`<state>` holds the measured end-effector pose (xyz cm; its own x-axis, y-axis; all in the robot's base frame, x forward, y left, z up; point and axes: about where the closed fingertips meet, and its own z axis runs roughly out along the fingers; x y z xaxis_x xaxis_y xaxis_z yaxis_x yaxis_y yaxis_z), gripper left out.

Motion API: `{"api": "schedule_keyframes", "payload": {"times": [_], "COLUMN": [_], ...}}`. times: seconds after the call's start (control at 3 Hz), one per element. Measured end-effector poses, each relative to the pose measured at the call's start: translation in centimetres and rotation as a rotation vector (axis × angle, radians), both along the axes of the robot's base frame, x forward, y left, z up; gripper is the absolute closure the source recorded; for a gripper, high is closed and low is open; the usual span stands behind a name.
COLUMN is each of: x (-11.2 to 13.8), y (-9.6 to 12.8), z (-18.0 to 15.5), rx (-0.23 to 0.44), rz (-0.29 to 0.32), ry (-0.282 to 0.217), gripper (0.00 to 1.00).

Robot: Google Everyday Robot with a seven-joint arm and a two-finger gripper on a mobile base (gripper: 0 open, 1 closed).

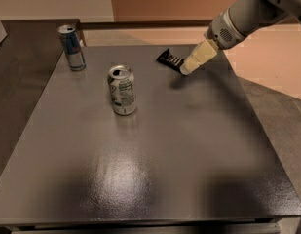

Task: Move rxbar chocolate near 7up can

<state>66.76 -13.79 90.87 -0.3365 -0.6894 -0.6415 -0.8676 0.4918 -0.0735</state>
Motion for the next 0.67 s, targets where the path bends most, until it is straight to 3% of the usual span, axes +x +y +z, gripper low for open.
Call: {"api": "schedule_keyframes", "payload": {"times": [0.67], "x": [2.9], "y": [2.2], "z": [-3.2], "rx": [0.049], "rz": [-0.014], "ry": [0.010], "gripper": [0.00]}}
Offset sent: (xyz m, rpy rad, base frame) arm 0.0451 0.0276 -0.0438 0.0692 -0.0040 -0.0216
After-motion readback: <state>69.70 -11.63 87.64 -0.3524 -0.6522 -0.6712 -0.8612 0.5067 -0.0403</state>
